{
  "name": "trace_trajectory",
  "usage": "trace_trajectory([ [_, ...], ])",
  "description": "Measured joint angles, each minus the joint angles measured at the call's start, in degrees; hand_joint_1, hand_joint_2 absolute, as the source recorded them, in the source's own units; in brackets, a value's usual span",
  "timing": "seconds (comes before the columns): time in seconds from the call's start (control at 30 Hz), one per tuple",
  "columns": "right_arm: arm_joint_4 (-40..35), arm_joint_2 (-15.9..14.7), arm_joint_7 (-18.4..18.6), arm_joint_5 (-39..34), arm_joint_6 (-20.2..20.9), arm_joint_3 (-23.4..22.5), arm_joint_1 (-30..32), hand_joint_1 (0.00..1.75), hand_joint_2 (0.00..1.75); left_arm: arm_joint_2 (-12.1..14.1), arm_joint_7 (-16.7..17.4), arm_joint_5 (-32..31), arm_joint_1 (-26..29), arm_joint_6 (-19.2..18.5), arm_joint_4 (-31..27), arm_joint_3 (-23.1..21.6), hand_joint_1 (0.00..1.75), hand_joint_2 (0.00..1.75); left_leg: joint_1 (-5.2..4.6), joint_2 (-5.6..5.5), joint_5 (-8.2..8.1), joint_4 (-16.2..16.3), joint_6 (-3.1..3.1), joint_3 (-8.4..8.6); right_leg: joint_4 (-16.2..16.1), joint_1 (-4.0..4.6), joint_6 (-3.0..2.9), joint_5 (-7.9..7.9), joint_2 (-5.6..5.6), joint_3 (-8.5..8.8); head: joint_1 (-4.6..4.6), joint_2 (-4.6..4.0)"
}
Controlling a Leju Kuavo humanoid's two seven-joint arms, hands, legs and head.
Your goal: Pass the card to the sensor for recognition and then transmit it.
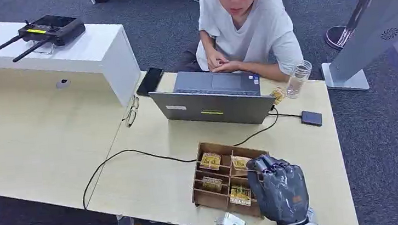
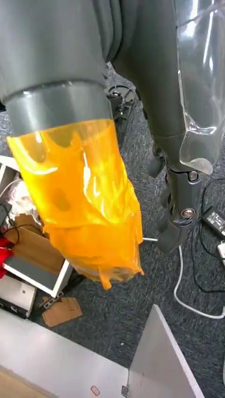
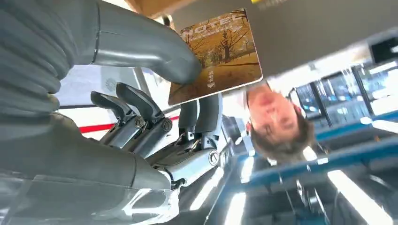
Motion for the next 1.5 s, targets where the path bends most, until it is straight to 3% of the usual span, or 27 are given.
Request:
trace_trajectory([
  [0.17,-3.87,-0.66,-0.68,-0.61,-0.74,-0.09,0.02,1.75,1.75,0.24,-0.28,0.39,0.0,0.17,0.0,0.0,0.0,0.0,0.0,0.01,0.0,0.0,0.0,0.0,0.0,0.0,0.0,0.0,0.0,0.0,0.0,0.0],
  [0.3,-4.67,-3.08,-3.91,-6.49,-1.27,-0.76,-3.72,1.75,1.75,0.22,-0.28,0.4,-0.08,0.24,0.0,0.0,0.0,0.0,0.0,0.11,0.01,0.01,0.0,0.02,0.0,0.0,0.0,0.03,0.09,0.01,0.02,0.0],
  [0.47,-5.18,-4.52,-5.2,-7.58,-0.83,-2.12,-7.21,1.75,1.75,0.22,-0.28,0.28,-0.08,0.24,0.0,0.0,0.0,0.0,0.0,0.11,0.01,0.02,0.0,0.03,0.0,0.0,0.01,0.08,0.08,0.01,0.0,0.0],
  [0.93,-4.54,-5.75,-4.87,-9.38,7.17,-2.89,-19.29,1.75,1.75,0.2,1.38,-1.49,-0.06,-0.46,0.0,-1.25,0.0,0.0,0.0,0.04,0.08,0.02,-0.04,0.0,0.02,0.0,0.01,0.08,0.02,0.0,0.0,0.0],
  [1.5,7.5,-6.71,-0.96,-9.95,16.37,-2.69,-32.8,1.75,1.75,0.15,4.42,-1.84,-0.04,-3.08,0.02,-4.09,0.0,0.0,-0.01,-0.18,0.46,0.02,0.0,-0.12,0.01,-0.01,0.1,0.39,-0.19,-0.05,-0.02,0.0],
])
